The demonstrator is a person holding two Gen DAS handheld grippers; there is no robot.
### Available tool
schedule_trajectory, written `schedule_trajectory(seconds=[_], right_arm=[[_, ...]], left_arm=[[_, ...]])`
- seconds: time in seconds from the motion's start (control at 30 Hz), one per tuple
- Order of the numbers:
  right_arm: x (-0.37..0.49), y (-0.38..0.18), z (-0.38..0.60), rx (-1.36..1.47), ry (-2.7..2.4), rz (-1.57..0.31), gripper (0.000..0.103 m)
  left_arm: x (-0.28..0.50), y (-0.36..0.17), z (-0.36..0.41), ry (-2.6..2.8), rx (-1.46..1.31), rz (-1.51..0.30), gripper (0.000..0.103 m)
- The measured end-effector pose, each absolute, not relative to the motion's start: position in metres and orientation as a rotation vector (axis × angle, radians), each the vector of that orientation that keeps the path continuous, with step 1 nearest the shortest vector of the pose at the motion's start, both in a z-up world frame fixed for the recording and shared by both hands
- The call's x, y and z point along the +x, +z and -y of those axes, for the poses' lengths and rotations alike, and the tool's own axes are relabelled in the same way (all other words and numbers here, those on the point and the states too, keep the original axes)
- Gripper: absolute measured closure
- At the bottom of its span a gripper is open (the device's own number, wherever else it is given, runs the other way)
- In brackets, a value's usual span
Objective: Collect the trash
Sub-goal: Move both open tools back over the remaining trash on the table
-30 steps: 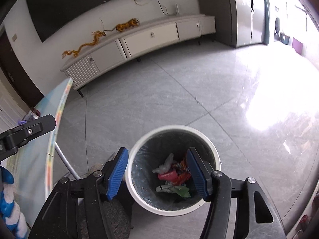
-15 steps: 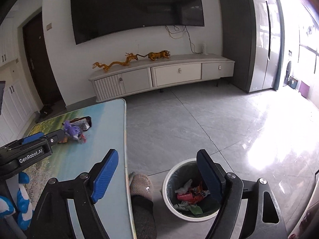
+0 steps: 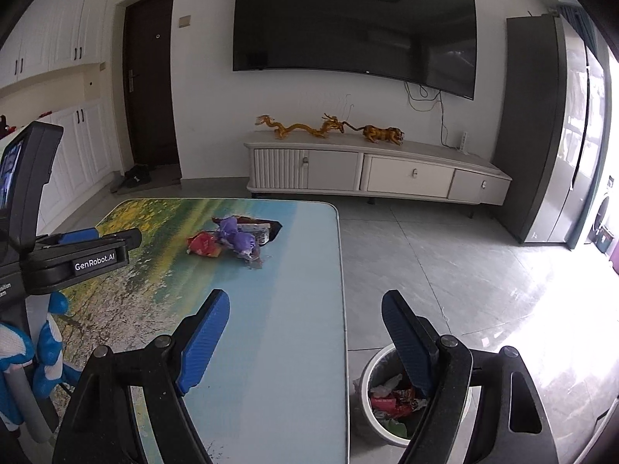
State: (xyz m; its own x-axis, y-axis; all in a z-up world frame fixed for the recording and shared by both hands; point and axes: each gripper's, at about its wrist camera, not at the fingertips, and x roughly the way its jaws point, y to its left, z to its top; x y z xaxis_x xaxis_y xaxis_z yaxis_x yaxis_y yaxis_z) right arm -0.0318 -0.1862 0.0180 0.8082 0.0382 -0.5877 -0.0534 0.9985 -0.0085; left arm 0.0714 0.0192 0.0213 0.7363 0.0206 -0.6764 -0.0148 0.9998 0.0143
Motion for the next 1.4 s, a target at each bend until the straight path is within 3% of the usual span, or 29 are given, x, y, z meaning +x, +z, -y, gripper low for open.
schedule_trajectory(seconds=[1.4], right_arm=[[0.011, -0.01, 0.148, -0.08, 0.191, -0.702, 0.023]], left_arm=[[0.115, 0.011, -0.066, 0.064, 0.008, -0.775, 0.04]])
